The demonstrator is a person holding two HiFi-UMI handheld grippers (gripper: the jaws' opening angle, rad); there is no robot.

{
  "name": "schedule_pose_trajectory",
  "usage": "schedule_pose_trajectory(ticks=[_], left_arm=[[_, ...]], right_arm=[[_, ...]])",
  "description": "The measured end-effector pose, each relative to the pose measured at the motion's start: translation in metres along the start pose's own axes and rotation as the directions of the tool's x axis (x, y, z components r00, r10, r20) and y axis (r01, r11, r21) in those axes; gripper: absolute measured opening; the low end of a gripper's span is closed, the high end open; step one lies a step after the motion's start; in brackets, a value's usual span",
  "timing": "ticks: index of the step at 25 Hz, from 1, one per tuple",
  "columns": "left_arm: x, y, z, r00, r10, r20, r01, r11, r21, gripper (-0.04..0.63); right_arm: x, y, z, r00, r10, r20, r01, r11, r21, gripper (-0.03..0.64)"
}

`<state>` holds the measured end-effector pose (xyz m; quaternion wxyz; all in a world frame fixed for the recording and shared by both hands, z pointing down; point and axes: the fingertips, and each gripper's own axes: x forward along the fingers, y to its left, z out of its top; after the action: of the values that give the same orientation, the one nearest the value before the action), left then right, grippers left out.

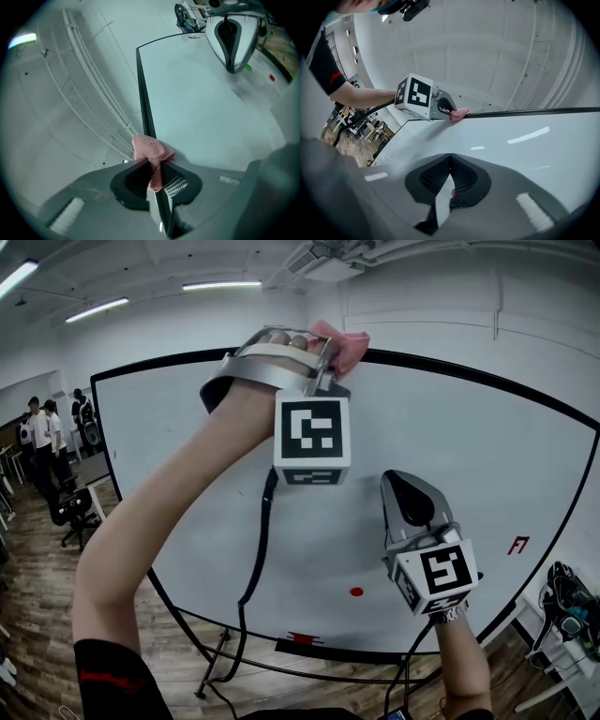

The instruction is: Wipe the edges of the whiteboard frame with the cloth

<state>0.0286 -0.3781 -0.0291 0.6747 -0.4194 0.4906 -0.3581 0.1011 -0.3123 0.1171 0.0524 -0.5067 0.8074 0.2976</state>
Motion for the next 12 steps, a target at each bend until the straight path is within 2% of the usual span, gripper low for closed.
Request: schedule_pose_trajectory(ticks=[12], left_arm=[[0.003, 0.009, 0.042, 1.000, 0.010, 0.015, -0.010, 1.000, 0.006, 0.044]], right_arm=[[-0.018, -0.028, -0.002, 1.000, -0.002, -0.004, 0.002, 1.000, 0.001, 0.002]])
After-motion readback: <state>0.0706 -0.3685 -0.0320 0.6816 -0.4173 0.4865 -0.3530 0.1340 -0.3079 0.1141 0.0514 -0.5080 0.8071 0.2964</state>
